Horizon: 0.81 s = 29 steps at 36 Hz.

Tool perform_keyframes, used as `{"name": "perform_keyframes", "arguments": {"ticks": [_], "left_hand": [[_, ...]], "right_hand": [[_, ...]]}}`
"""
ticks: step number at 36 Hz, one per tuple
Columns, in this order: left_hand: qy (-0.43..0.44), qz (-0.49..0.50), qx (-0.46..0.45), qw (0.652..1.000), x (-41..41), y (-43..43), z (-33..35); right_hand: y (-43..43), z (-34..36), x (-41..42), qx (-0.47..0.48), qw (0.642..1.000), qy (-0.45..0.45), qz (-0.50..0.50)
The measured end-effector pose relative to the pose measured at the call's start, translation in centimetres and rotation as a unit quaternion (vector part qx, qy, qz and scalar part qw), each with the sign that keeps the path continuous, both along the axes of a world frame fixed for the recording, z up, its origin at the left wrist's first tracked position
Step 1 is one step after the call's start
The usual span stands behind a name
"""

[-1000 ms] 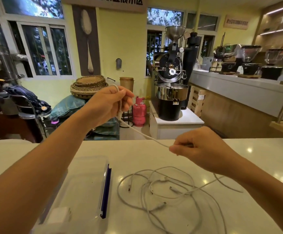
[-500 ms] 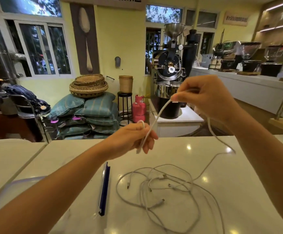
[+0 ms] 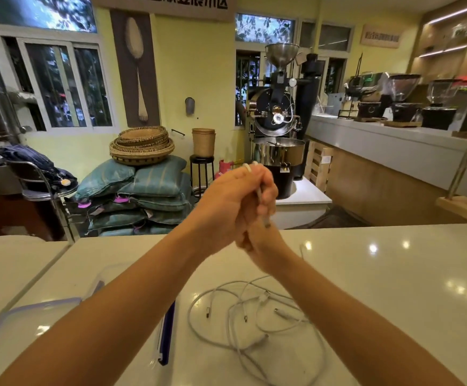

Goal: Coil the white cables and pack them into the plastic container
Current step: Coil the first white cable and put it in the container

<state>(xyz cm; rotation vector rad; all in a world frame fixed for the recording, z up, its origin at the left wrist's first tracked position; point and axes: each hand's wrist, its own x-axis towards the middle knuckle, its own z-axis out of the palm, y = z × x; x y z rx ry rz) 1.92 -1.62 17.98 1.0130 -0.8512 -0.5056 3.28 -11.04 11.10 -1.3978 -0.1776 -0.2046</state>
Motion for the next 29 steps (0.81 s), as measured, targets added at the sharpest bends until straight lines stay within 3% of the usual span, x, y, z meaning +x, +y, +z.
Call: {"name": "perform_keyframes", "arguments": {"ticks": [3,7,10,15,17,20,25,29], "left_hand": [[0.002,0.070,0.015,0.997,1.9,-0.1,0.1],[-0.066,0.167,0.082,0.980,3.7,0.4,-0.4],[-0.137,0.234,0.143,0.952,4.3,1.1,-1.0],[-0.202,0.264,0.213,0.919,5.0,2.5,-1.3],[-0.233,0.270,0.235,0.904,5.0,2.8,-1.5],[-0.245,0.248,0.270,0.898,4.7,3.2,-2.2],[-0.211,0.143,0.272,0.928,3.5,3.2,-3.5],[-0.177,0.071,0.230,0.954,2.1,2.9,-4.1]], "right_hand": [[1.6,-1.5,-1.3,-0.047,0.997,0.060,0.007],[2.4,-1.8,-3.4,-0.226,0.972,0.055,0.002],[1.7,-0.7,-4.7,-0.361,0.932,0.012,-0.024],[-0.6,1.8,-6.6,-0.548,0.829,-0.076,-0.088],[-1.2,3.4,-7.4,-0.576,0.806,-0.100,-0.096],[-1.8,6.2,-8.1,-0.565,0.803,-0.154,-0.107],[-3.9,10.0,-6.3,-0.535,0.803,-0.211,-0.155],[-5.4,11.5,-4.1,-0.496,0.828,-0.211,-0.156]]}}
